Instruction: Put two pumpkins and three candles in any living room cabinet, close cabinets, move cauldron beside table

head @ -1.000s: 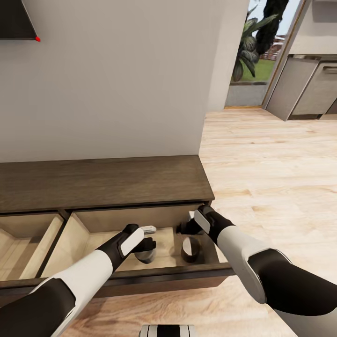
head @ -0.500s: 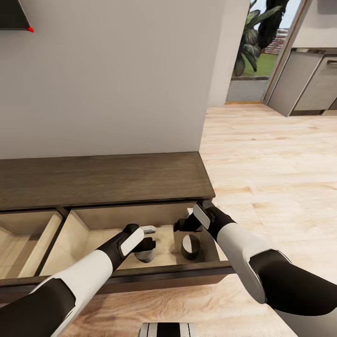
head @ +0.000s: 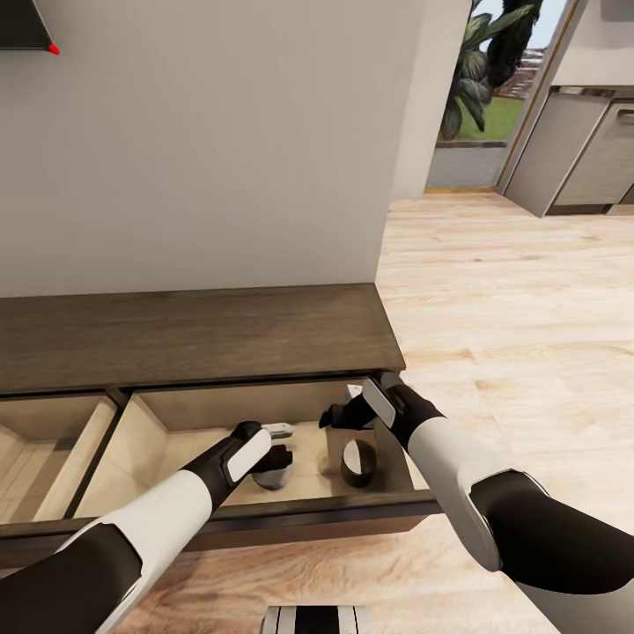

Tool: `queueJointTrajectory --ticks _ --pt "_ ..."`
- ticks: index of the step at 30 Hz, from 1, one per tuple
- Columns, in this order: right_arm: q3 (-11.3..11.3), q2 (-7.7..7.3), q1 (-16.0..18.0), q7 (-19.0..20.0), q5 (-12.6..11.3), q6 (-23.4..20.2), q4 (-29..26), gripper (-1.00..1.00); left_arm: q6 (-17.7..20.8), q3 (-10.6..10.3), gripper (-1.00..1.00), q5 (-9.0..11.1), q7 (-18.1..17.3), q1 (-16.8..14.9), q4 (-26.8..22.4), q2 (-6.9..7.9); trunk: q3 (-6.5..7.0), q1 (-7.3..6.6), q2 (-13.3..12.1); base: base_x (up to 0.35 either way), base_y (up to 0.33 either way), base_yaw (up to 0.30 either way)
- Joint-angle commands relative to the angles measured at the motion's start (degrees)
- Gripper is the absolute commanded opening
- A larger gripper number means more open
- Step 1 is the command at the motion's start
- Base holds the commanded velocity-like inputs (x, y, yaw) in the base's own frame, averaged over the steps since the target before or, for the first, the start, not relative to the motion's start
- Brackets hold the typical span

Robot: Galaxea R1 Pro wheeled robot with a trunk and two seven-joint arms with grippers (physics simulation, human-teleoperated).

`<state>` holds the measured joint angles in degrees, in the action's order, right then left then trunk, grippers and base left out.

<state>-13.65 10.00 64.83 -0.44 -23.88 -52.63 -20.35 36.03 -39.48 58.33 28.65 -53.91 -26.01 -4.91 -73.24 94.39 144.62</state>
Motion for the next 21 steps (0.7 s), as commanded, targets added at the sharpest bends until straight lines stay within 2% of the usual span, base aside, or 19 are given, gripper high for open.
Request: queueJointTrajectory --ticks 1,6,10,14,21 --pt "-0.15 0.00 0.03 -0.03 -0.03 -0.19 -0.03 1.00 0.00 -0.38 1.00 0.52 0.48 -0.05 -0.10 0.06 -0.05 -0.01 0.02 0.000 0.000 0.000" --pt "-0.15 0.00 0.03 -0.01 -0.03 -0.19 -0.04 1.00 -0.32 -0.49 1.00 0.48 0.46 -0.05 -0.48 0.12 -0.05 -0.01 0.02 0.000 0.000 0.000" --pt "-0.18 0.00 0.03 0.00 -0.03 -0.19 -0.04 1.00 -2.76 -0.62 1.00 0.27 0.40 -0.04 -0.66 0.15 -0.05 -0.01 0.02 0.000 0.000 0.000" --pt "-0.22 0.00 0.03 0.00 -0.03 -0.16 -0.04 1.00 -4.58 -0.60 1.00 -1.87 0.36 -0.04 -0.74 0.16 -0.05 -0.01 0.02 0.000 0.000 0.000" --pt "-0.23 0.00 0.03 0.00 0.05 -0.18 -0.04 1.00 -5.80 -0.55 1.00 -2.83 0.17 -0.02 -0.78 0.27 -0.05 -0.01 0.02 0.000 0.000 0.000"
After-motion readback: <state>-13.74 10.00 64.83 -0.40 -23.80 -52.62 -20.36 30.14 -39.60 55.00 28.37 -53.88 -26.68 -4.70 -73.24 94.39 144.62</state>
